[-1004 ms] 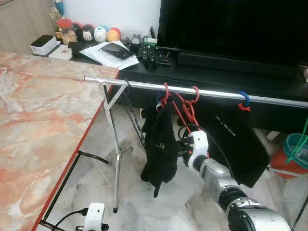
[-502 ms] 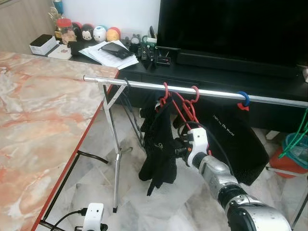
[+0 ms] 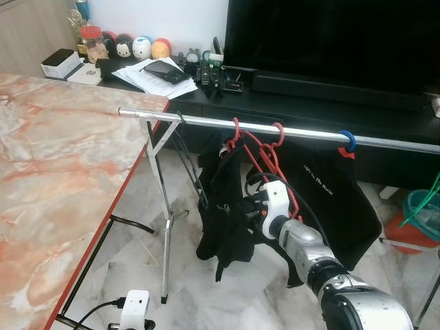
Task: Hang hanger
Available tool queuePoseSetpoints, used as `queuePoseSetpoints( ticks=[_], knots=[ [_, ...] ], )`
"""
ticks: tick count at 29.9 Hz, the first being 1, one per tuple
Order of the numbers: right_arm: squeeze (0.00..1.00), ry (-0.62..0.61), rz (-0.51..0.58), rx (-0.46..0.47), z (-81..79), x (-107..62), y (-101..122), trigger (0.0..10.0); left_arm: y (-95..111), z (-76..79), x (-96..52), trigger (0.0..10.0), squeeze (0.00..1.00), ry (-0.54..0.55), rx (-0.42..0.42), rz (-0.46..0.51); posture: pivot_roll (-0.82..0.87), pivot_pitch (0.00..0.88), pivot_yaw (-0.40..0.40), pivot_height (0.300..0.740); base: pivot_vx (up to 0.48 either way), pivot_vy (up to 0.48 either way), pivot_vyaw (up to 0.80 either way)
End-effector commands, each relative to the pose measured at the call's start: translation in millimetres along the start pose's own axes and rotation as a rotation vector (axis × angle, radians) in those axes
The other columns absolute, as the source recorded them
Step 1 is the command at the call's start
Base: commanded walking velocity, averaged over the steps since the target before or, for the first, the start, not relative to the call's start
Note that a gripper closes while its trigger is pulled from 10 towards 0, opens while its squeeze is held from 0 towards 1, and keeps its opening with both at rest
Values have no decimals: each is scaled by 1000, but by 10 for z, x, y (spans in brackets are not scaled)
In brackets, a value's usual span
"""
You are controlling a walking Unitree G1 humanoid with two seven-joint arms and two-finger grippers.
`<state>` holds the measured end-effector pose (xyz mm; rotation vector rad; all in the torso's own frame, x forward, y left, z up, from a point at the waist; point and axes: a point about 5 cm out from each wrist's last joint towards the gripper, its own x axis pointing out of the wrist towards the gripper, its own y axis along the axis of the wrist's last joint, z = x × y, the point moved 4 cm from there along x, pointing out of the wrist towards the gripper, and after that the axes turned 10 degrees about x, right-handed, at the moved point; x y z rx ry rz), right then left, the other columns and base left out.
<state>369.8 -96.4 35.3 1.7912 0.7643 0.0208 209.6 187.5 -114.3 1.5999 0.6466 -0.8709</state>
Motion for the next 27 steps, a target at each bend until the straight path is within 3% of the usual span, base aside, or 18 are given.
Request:
queuePoseSetpoints(
  ticks=[1, 10, 27],
  knots=[
    [0, -24, -19, -3, 52, -15, -11, 10000, -89, 21, -9, 10000, 0, -2, 2, -31, 33, 56, -69, 740, 0, 0, 0],
    [0, -146, -49, -43, 206, -58, -77, 10000, -105, 20, -13, 10000, 0, -2, 4, -34, 32, 55, -72, 740, 0, 0, 0],
    [0, -166, -64, 43, 187, -50, -176, 10000, -102, 44, -8, 10000, 0, -2, 8, -38, 38, 54, -72, 740, 0, 0, 0]
  ],
)
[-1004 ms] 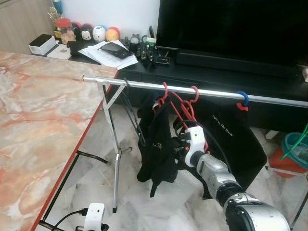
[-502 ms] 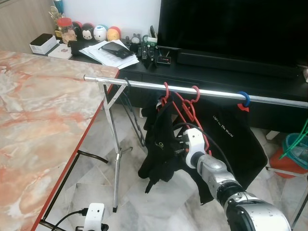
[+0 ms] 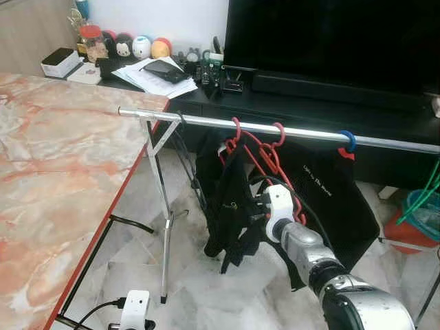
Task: Hang hanger
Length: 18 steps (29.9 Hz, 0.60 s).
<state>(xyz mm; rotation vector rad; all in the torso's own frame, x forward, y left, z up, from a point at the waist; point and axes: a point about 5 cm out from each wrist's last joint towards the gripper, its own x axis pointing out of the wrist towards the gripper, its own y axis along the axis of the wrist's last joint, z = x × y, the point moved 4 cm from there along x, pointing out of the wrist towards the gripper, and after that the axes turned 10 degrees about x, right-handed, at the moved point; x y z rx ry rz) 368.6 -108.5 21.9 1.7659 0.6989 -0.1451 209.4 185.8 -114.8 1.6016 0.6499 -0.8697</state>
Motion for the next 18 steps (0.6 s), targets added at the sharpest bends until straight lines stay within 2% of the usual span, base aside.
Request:
queuePoseSetpoints(
  ticks=[1, 5, 6, 7, 18],
  knots=[
    [0, -18, -22, 29, 43, -18, -74, 10000, -101, 27, -11, 10000, 0, -5, 8, -37, 38, 54, -72, 740, 0, 0, 0],
    [0, -5, 3, 64, 20, -8, -23, 10000, -102, 19, -12, 10000, 0, -5, 8, -36, 39, 55, -71, 740, 0, 0, 0],
    [953, -4, 7, 68, 21, -8, -14, 10000, -103, 15, -13, 10000, 0, -5, 8, -37, 39, 55, -72, 740, 0, 0, 0],
    [1000, -4, 13, 67, 23, -8, 5, 10000, -106, 5, -15, 10000, 0, -3, 8, -37, 39, 55, -72, 740, 0, 0, 0],
    [1000, -5, 26, 68, 24, -2, 60, 10000, -122, 18, -17, 10000, 0, -5, 6, -37, 41, 57, -74, 740, 0, 0, 0]
  ],
)
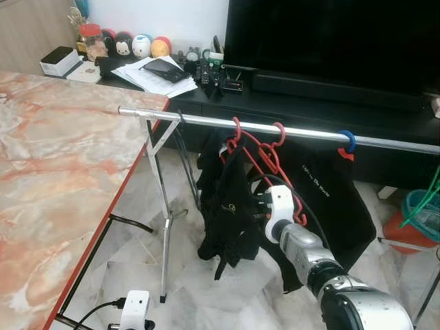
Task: Hang hanger
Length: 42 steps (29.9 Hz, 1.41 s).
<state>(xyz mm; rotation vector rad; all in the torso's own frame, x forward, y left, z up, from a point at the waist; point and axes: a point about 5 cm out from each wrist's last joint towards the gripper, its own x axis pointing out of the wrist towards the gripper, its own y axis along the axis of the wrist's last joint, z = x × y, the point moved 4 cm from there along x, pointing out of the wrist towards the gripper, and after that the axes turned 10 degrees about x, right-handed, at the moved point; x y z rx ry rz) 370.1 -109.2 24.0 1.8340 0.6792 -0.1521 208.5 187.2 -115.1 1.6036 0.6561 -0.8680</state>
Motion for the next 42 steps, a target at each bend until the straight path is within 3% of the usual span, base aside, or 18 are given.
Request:
queuePoseSetpoints(
  ticks=[1, 5, 6, 7, 38, 40, 42],
  knots=[
    [1000, -3, 0, 2, 17, -1, 36, 10000, -110, 31, -14, 10000, 0, -10, 6, -34, 41, 57, -74, 740, 0, 0, 0],
    [1000, -14, 3, -25, 19, 5, 63, 10000, -107, 37, -12, 10000, 0, -10, 4, -33, 42, 56, -75, 740, 0, 0, 0],
    [929, -21, 5, -31, 27, 6, 76, 10000, -104, 37, -12, 10000, 0, -10, 4, -33, 42, 56, -75, 740, 0, 0, 0],
    [0, -25, 6, -34, 32, 6, 82, 10000, -102, 39, -11, 10000, 0, -10, 4, -33, 42, 56, -76, 740, 0, 0, 0],
    [0, -69, -25, -28, 76, -1, 2, 10000, -125, 28, -17, 10000, 0, 7, -20, -30, 79, 72, -102, 740, 0, 0, 0],
    [0, -58, -22, -25, 64, 0, 6, 0, -127, 31, -17, 10000, 0, 8, -21, -30, 79, 73, -102, 740, 0, 0, 0],
    [0, -45, -20, -24, 49, 2, 7, 0, -131, 35, -18, 10000, 0, 8, -21, -31, 78, 73, -100, 740, 0, 0, 0]
  ],
)
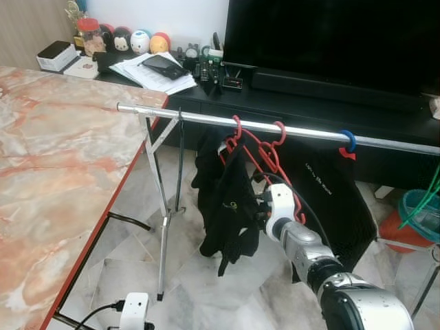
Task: Hang hanger
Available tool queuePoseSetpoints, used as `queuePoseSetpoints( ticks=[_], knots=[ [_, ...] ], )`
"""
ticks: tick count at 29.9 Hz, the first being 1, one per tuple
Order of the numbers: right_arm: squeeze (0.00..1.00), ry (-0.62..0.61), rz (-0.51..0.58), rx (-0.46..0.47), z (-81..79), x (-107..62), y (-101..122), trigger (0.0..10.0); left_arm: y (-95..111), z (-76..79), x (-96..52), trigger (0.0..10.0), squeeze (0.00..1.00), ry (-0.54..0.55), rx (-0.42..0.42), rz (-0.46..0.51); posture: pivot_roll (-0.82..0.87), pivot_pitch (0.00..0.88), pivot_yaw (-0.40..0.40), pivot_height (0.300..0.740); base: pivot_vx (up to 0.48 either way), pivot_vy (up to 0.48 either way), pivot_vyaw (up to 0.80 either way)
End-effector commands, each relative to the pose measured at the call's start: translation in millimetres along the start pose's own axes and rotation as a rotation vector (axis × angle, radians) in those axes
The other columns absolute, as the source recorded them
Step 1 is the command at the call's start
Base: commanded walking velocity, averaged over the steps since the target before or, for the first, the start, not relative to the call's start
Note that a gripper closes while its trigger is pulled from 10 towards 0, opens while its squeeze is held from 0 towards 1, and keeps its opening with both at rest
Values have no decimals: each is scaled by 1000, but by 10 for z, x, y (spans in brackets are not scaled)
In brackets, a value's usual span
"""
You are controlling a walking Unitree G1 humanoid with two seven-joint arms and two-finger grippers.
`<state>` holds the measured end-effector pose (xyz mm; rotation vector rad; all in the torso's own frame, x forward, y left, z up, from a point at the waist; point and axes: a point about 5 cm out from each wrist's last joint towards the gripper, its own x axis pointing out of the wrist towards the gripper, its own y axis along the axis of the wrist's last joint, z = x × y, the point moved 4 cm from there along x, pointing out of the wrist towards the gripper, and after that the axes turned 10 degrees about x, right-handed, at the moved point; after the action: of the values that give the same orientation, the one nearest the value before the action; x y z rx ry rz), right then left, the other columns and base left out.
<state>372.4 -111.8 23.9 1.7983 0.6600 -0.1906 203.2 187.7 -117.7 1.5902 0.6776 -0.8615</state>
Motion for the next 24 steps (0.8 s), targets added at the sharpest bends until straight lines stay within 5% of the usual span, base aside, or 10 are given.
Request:
queuePoseSetpoints(
  ticks=[1, 24],
  knots=[
    [0, 0, -8, 0, 19, -7, -12, 0, -75, 27, -8, 10000, 0, 0, -3, -20, 76, 73, -100, 740, 0, 0, 0],
    [0, -14, -13, 17, 75, -29, -52, 0, -23, 83, 8, 10000, 0, -7, 4, -15, 72, 71, -92, 740, 0, 0, 0]
  ],
)
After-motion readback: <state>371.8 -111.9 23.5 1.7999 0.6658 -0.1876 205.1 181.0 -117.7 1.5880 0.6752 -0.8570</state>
